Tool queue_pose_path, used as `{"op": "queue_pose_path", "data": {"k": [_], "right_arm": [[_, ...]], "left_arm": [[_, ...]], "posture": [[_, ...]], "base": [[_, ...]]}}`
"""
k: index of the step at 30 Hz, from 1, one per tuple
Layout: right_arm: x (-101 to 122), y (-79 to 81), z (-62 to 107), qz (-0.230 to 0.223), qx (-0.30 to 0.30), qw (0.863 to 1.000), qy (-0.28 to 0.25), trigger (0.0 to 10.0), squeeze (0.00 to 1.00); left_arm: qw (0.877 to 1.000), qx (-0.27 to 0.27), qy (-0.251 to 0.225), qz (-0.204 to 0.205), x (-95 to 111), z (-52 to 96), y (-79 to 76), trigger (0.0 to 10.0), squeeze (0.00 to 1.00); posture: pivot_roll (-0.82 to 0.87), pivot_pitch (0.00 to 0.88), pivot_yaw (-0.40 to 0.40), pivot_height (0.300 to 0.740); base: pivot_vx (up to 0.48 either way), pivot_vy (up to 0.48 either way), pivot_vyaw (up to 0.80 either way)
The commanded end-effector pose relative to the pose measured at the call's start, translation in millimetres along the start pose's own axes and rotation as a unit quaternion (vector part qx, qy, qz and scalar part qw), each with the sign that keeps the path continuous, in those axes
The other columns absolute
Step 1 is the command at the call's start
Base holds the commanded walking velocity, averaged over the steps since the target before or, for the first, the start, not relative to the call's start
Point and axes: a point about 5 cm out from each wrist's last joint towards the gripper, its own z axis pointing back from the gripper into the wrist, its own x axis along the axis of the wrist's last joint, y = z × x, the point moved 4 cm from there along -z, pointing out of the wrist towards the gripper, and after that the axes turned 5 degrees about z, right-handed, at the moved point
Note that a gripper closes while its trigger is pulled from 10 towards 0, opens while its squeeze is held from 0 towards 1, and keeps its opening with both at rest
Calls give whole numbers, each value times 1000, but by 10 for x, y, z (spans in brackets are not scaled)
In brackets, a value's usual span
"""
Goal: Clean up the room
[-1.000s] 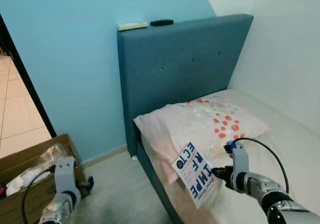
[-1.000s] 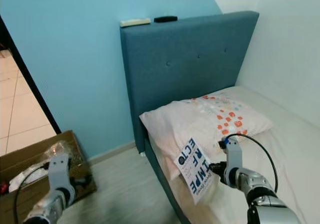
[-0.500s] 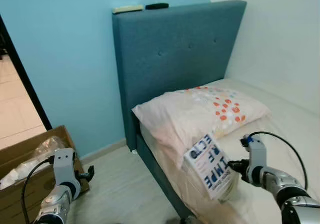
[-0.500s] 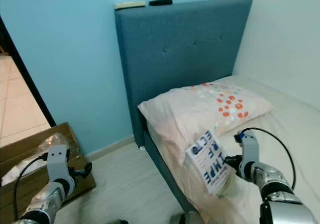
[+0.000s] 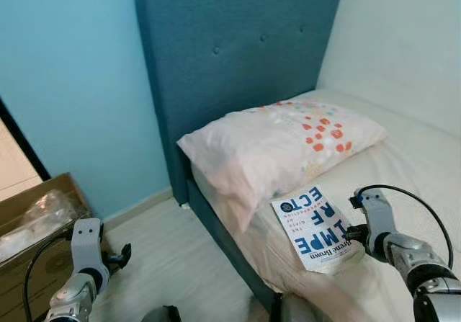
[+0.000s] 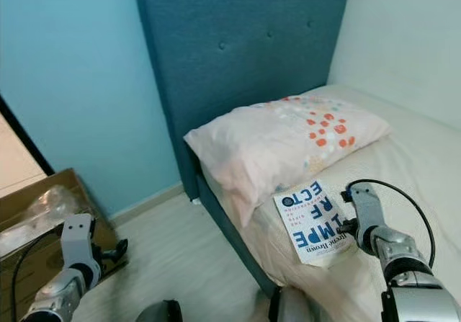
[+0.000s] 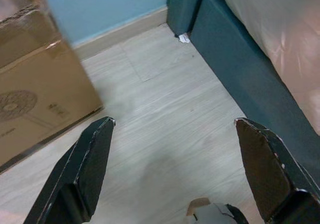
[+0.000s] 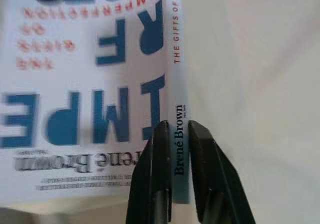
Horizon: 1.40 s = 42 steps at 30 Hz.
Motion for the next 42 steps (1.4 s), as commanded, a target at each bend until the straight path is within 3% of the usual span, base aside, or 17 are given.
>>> {"op": "queue_pose_path", "data": {"k": [1, 3, 4, 9, 10, 11, 12, 19, 22, 24, 25, 26, 39, 40, 42], "right_arm": [[-77, 12, -7, 51, -8, 998, 24, 10000, 0], [-45, -21, -6, 76, -20, 997, 24, 10000, 0], [61, -67, -5, 109, -38, 993, 10, 10000, 0], [192, -88, -5, 130, -48, 990, -12, 10000, 0], [272, -105, -3, 142, -56, 988, -24, 10000, 16], [342, -127, 3, 160, -63, 985, -31, 10000, 137], [399, -151, 10, 173, -71, 982, -37, 10000, 149], [494, -224, 33, 196, -91, 975, -41, 10000, 118], [535, -329, 65, 228, -119, 966, -30, 10000, 122], [570, -416, 98, 241, -140, 960, -28, 10000, 431], [570, -416, 98, 241, -140, 960, -28, 10000, 431], [591, -443, 110, 244, -145, 958, -29, 10000, 1000], [766, -598, 191, 255, -193, 946, -51, 10000, 1000], [793, -609, 199, 252, -197, 946, -55, 10000, 1000], [916, -602, 211, 201, -195, 956, -86, 10000, 1000]], "left_arm": [[1000, 2, 4, -16, -28, 51, 88, 10000, 0], [1000, -1, 6, -19, -42, 60, 86, 10000, 0], [1000, -6, 8, -24, -62, 74, 83, 10000, 0], [1000, -9, 8, -27, -67, 85, 88, 10000, 0], [1000, -10, 8, -29, -68, 89, 90, 10000, 0], [999, -11, 8, -30, -68, 91, 91, 10000, 0], [999, -12, 8, -31, -68, 93, 91, 10000, 0], [999, -14, 8, -33, -71, 95, 87, 10000, 0], [999, -15, 9, -34, -75, 99, 82, 10000, 0], [999, -18, 8, -35, -75, 100, 74, 10000, 0], [999, -18, 8, -35, -75, 100, 74, 10000, 0], [999, -19, 8, -35, -73, 96, 66, 10000, 0], [999, -26, 6, -32, -50, 58, -11, 10000, 0], [999, -26, 6, -32, -47, 53, -19, 10000, 0], [999, -25, 5, -28, -37, 33, -43, 10000, 0]], "posture": [[9, 107, 5, 574], [12, 111, 7, 574], [18, 121, 11, 574], [21, 126, 14, 574], [24, 130, 16, 574], [24, 132, 17, 574], [26, 132, 17, 574], [29, 131, 18, 574], [30, 126, 20, 574], [30, 126, 20, 574], [30, 126, 20, 574], [28, 120, 22, 574], [17, 98, 22, 574], [15, 93, 22, 574], [2, 72, 15, 574]], "base": [[0, 0, 0], [0, 0, 0], [0, 0, 0], [0, 0, 0], [0, 0, 0], [0, 0, 0], [0, 0, 0], [0, 0, 0], [0, 0, 0], [0, 0, 0], [0, 0, 0], [0, 0, 0], [0, 0, 0], [0, 0, 0], [0, 0, 0]]}}
